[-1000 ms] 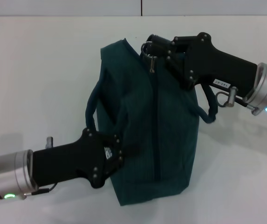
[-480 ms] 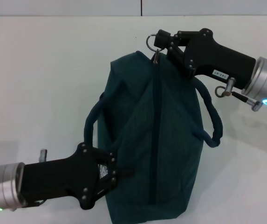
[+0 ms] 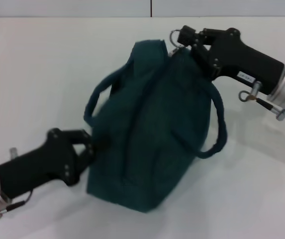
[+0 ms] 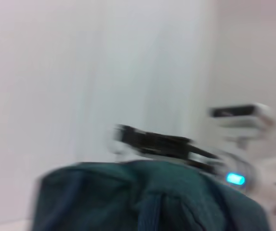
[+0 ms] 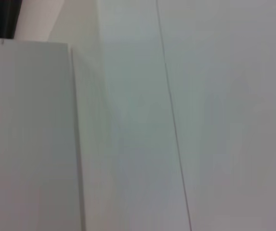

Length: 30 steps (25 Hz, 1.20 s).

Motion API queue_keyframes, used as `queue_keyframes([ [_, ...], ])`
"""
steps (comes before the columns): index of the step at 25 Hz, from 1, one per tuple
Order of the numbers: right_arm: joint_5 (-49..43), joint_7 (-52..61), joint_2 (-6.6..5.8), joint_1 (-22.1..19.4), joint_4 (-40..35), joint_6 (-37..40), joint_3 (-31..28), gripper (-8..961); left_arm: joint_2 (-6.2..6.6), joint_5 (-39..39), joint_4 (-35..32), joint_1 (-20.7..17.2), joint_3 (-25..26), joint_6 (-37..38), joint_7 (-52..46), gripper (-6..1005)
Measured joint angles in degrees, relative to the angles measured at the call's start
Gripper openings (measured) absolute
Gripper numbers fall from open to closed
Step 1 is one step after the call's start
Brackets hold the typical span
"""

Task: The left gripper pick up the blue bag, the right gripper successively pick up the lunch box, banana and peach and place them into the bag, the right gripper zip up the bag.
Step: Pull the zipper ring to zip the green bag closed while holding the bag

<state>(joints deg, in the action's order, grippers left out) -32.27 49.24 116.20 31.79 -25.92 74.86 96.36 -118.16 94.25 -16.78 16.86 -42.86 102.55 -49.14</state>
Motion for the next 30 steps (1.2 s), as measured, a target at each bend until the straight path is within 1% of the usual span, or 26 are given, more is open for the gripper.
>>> queue_keyframes([
  [4, 0.6, 0.1, -0.01, -2.6, -1.7, 0.8, 0.0, 12, -0.98, -0.1, 0.0, -1.5, 6.7, -1.4, 0.2, 158],
  [8, 1.7, 0.3, -0.01, -3.3, -1.6, 0.7, 0.3, 12, -1.39, -0.6, 0.4, -2.1, 11.8, -1.9, 0.2, 202],
  [12, 1.8, 0.4, -0.01, -3.2, -1.0, 0.4, 0.4, 12, -1.48, -4.5, 1.6, -2.6, 13.1, -1.7, -0.8, 246],
  [13, 1.8, 0.4, -0.01, -3.2, -1.0, 0.4, 0.3, 12, -1.42, -6.4, 1.5, -2.6, 13.1, -1.7, -3.6, 257],
  [15, 1.8, 0.4, -0.01, -3.2, -0.9, 0.3, 0.2, 12, -1.33, -6.9, 1.0, -2.5, 13.1, -1.7, -5.2, 327],
  [16, 1.8, 0.4, -0.01, -3.1, -0.8, 0.2, 0.2, 12, -1.26, -7.0, -0.3, -2.3, 13.1, -1.8, -7.4, 362],
  [19, 1.8, 0.5, -0.01, -2.9, -0.6, 0.1, 0.1, 13, -1.14, -6.8, -7.0, -1.2, 12.8, -1.7, -15.1, 466],
  [22, 2.7, 0.5, -0.01, -2.9, -0.5, 0.1, 0.3, 13, -0.85, -4.0, -17.2, 1.4, 12.4, -2.1, -27.9, 593],
  [25, 3.1, 0.5, -0.01, -2.8, -0.2, 0.1, 0.3, 14, 0.1, 3.4, -27.4, 6.7, 12.4, -3.2, -42.7, 731],
  [27, 3.2, 0.5, -0.01, -2.7, 0.0, 0.0, 0.3, 14, 0.53, 8.4, -33.0, 9.8, 12.4, -3.4, -50.8, 797],
  [29, 3.2, 0.5, -0.01, -2.6, 0.0, -0.6, 0.4, 15, 0.79, 13.7, -40.2, 13.6, 10.6, -3.2, -60.5, 862],
  [30, 3.2, 0.5, -0.01, -2.4, 0.0, -1.0, 0.4, 16, 0.83, 14.8, -41.8, 14.4, 9.6, -3.2, -62.6, 895],
])
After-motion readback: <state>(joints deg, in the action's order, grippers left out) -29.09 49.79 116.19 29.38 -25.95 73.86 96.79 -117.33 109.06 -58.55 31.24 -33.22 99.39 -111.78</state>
